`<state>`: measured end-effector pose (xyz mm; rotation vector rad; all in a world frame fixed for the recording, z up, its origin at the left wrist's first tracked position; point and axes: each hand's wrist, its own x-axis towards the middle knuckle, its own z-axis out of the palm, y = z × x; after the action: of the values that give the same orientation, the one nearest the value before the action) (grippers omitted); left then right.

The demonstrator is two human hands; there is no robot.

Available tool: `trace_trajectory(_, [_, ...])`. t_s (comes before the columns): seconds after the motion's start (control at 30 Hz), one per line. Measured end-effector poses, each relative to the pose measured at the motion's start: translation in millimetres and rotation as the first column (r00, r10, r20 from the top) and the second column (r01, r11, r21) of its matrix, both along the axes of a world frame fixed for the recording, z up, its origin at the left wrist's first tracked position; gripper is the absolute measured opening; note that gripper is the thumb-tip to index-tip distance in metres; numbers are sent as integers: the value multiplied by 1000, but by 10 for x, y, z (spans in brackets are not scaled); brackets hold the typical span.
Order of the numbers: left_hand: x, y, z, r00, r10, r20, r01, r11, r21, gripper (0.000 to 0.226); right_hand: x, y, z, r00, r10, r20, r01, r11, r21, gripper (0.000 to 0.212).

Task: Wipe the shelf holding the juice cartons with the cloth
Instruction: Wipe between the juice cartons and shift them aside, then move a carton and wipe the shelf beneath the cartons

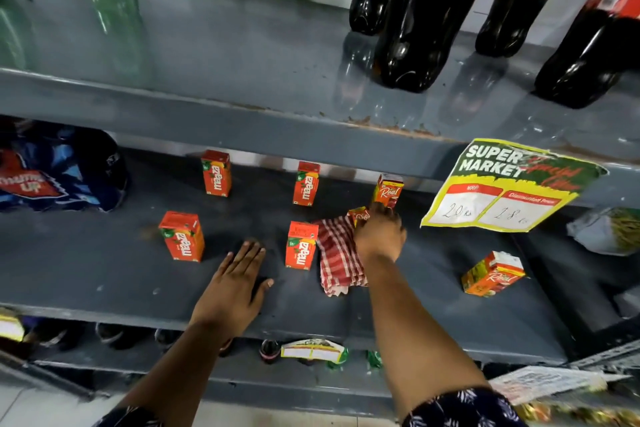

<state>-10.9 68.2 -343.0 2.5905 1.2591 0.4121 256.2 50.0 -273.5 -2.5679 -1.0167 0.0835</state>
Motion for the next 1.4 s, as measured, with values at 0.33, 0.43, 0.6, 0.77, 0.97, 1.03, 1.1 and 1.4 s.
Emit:
trace_trajectory(0.33, [0, 21, -49, 1000, -1, 1, 1, 1000, 15, 79, 246, -81, 140, 964, -36, -265, 13, 996, -88, 40])
trace_trajectory(0.43, [-6, 33, -66, 1000, -6, 16, 6, 1000, 13, 79, 295, -253, 141, 956, -74, -283, 96, 993, 62, 43])
trace_trajectory(0.6, [-1, 23, -67, 999, -13, 42, 12, 1000, 21, 80, 382, -632, 61, 936, -105, -336, 225, 912, 342, 51])
trace_trajectory(0.77, [-2, 29, -77, 999, -10, 44, 10, 1000, 6, 74, 241, -805, -51, 942, -118, -313, 251, 867, 430, 65])
trace_trajectory(0.97, [-7, 34, -87, 999, 1, 44, -1, 1000, -2, 66, 48, -844, -159, 937, -132, -323, 290, 811, 508, 75])
trace_trajectory(1.03, [-8, 32, -79, 999, 2, 50, -2, 1000, -4, 66, 38, -865, -204, 931, -125, -342, 294, 813, 504, 75])
trace_trajectory(1.1, [-7, 27, -76, 998, 4, 59, -4, 1000, -4, 66, 42, -872, -234, 936, -110, -334, 278, 814, 511, 73])
trace_trajectory(1.4, [-12, 33, -87, 999, -2, 50, 2, 1000, 3, 70, 12, -876, -218, 929, -122, -350, 293, 820, 492, 76])
